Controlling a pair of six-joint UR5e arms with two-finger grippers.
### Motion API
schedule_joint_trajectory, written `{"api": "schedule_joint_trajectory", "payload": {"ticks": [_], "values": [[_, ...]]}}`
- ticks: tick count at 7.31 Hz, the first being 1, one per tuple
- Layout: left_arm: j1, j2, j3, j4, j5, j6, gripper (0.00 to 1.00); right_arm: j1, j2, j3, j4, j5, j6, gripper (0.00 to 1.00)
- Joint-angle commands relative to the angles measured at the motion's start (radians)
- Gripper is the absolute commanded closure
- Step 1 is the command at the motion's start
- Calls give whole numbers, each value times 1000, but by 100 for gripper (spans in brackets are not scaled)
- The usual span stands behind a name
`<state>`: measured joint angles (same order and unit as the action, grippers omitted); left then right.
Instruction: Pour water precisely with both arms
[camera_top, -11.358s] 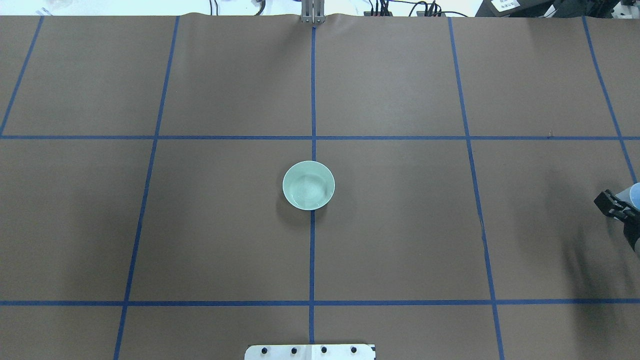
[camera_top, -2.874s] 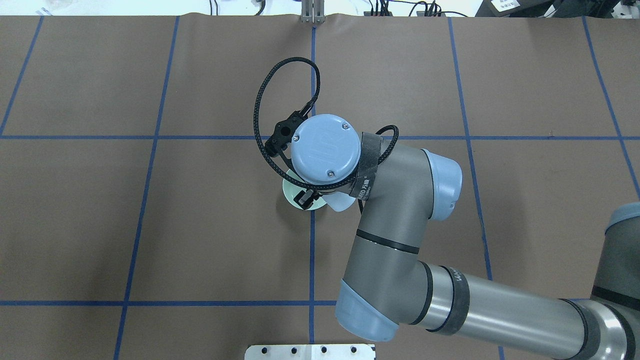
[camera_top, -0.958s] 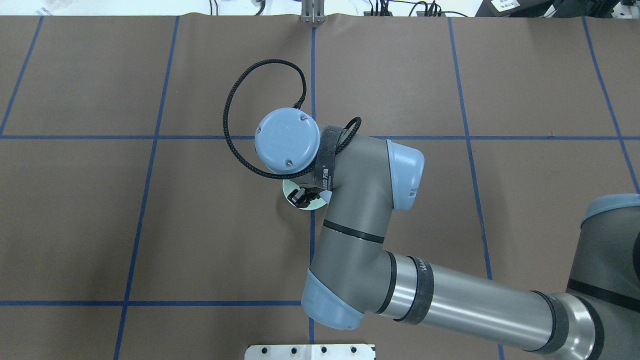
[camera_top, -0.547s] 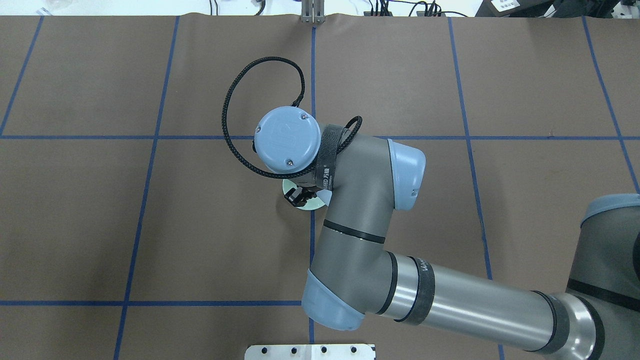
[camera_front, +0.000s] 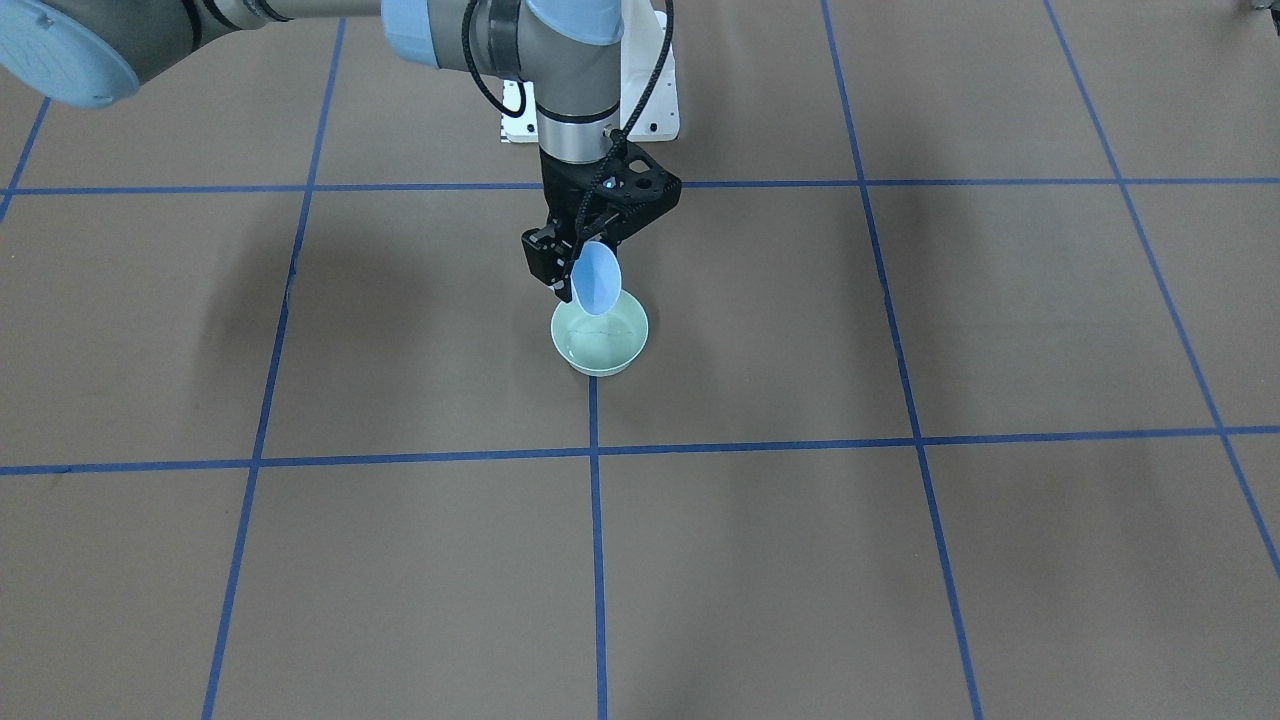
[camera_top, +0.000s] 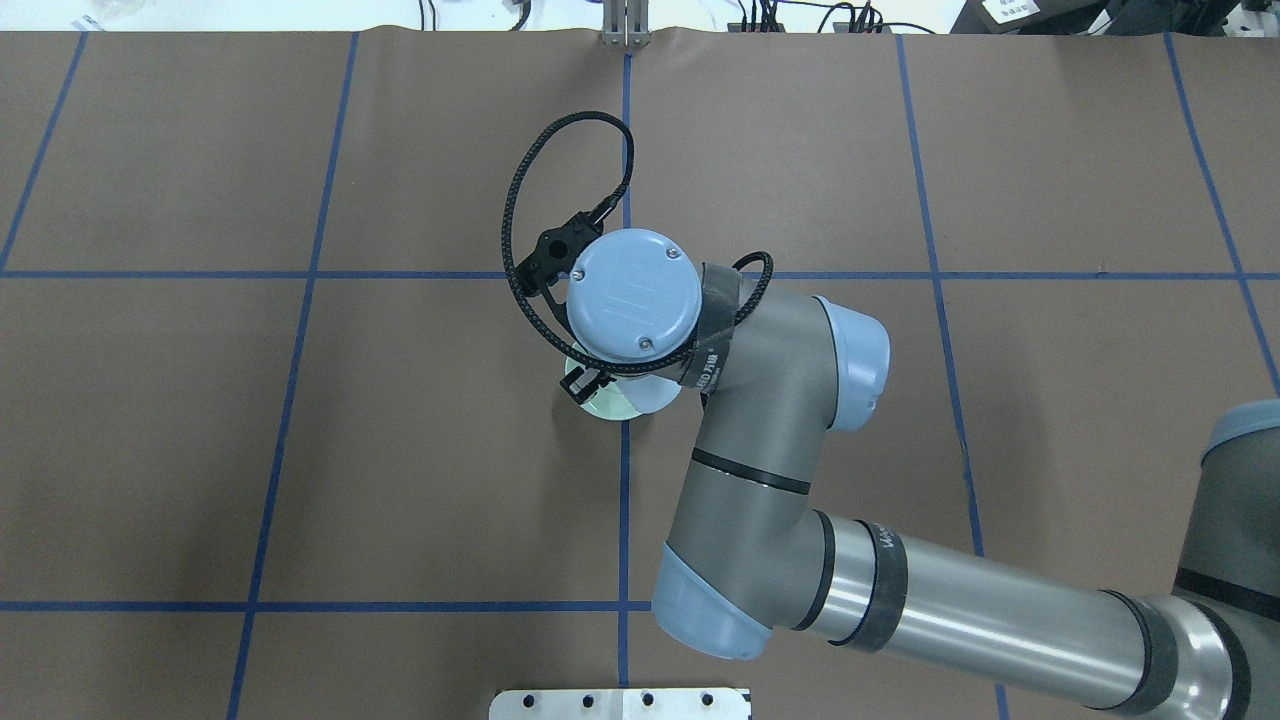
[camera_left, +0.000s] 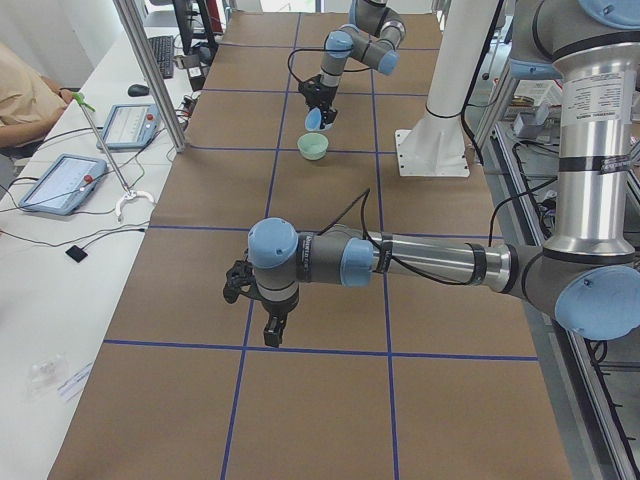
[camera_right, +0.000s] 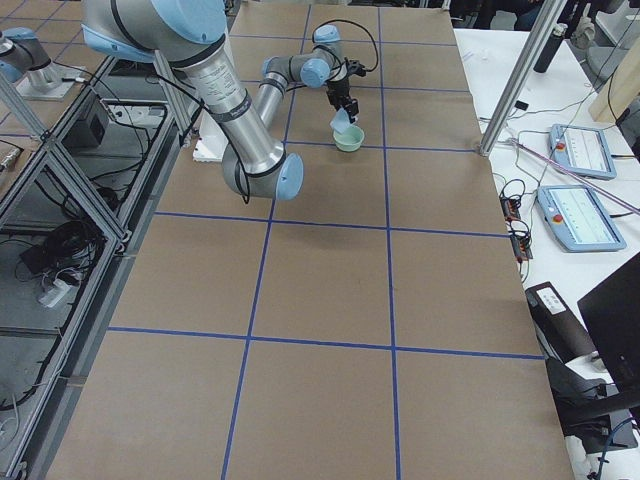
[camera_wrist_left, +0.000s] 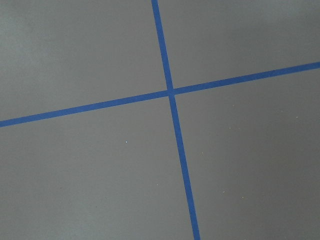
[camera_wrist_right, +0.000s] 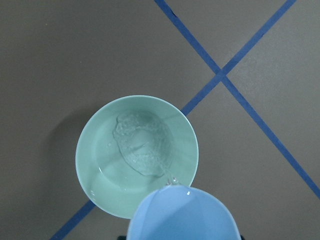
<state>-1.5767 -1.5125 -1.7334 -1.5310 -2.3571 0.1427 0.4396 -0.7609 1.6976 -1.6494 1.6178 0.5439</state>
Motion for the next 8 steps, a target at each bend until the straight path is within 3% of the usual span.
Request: {"api": "schedule_joint_trajectory", "payload": {"ticks": [1, 5, 7, 8], "values": [[1, 0, 0, 0, -4, 0, 0, 8, -72, 57, 187, -18, 103, 100], [1, -3, 0, 0, -4, 0, 0, 16, -173, 126, 419, -162, 400, 100], [1, -3, 2, 0, -4, 0, 0, 16, -245, 128, 482, -307, 415, 100], [1, -2, 2, -3, -5, 0, 0, -1, -292, 131, 512, -423, 492, 100]]}}
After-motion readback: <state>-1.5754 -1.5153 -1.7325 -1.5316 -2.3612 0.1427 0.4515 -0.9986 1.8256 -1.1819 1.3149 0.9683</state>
